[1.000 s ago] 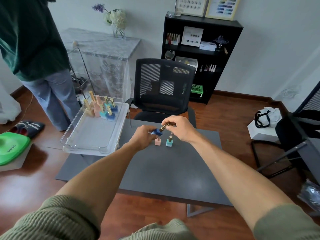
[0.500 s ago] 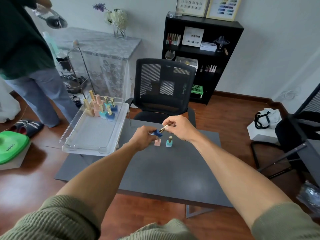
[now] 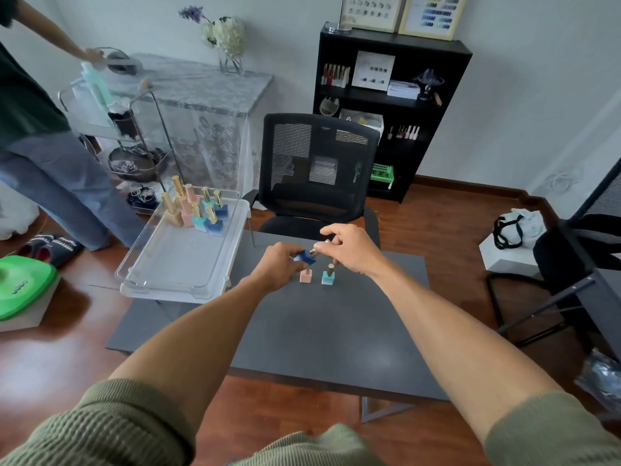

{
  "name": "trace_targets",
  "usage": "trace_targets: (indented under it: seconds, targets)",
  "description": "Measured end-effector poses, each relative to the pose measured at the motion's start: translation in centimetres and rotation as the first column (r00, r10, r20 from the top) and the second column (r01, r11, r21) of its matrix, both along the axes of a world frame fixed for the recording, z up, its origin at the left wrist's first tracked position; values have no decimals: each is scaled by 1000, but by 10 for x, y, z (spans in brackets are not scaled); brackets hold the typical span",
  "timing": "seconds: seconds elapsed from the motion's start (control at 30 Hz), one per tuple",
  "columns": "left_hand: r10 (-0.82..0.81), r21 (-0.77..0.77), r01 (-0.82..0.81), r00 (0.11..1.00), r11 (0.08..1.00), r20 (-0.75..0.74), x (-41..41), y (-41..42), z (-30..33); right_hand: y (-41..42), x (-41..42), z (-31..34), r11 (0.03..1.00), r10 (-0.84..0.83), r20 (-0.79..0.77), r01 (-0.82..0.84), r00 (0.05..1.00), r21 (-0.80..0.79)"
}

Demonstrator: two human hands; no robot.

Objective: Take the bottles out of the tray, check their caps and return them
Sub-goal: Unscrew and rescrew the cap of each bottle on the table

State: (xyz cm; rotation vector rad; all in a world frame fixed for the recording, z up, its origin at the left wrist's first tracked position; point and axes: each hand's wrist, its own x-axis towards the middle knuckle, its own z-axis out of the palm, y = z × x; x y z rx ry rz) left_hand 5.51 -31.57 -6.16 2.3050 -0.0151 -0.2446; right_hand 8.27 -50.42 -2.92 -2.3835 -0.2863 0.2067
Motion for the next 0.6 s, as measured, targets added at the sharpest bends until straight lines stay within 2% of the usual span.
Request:
trace_targets:
  seconds: [0.2, 0.6]
  targets:
    - [27, -13, -28, 999, 1000, -21, 3, 0, 3, -4, -1, -5, 999, 21, 34, -22, 999, 29]
    - [2, 31, -2, 1000, 1000, 5, -3, 0, 3, -4, -5, -13, 998, -58, -33, 57, 998, -15]
